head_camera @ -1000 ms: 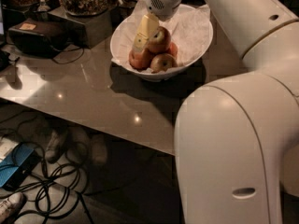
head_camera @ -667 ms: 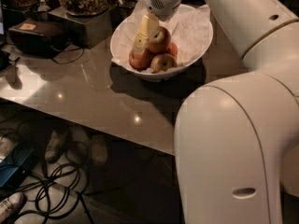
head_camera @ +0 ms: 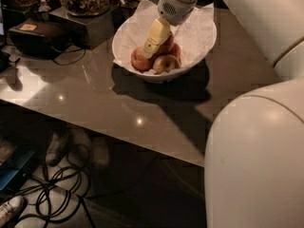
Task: Pick apple from white bowl
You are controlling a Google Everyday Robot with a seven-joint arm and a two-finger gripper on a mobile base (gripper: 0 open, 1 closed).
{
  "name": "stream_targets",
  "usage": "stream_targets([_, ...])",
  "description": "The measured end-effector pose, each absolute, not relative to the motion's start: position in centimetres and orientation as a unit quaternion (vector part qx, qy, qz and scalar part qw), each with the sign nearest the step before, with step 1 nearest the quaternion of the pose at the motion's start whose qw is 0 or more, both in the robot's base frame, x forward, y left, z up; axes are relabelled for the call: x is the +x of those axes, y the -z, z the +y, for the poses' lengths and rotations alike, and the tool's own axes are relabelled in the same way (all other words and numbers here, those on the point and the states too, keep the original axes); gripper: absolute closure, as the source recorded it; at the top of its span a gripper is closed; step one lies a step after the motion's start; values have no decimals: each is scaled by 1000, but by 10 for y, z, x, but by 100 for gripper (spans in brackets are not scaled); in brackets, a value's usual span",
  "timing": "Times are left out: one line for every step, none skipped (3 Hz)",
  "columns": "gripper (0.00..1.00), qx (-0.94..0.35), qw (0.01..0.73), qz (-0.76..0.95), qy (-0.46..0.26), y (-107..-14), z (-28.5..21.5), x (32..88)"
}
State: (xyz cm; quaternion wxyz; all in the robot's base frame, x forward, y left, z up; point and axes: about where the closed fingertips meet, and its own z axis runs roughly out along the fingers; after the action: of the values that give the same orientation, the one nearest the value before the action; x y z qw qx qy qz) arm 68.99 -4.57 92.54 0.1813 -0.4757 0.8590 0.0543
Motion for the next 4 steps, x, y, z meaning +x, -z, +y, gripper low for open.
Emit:
stream_targets([0, -476, 178, 860, -55, -922, -45, 689])
stream_targets([0, -483, 192, 852, -57, -920, -43, 691])
stream_targets([14, -501, 207, 839, -42, -915, -38, 693])
stream_targets([37, -502, 207, 839, -41, -911, -37, 693])
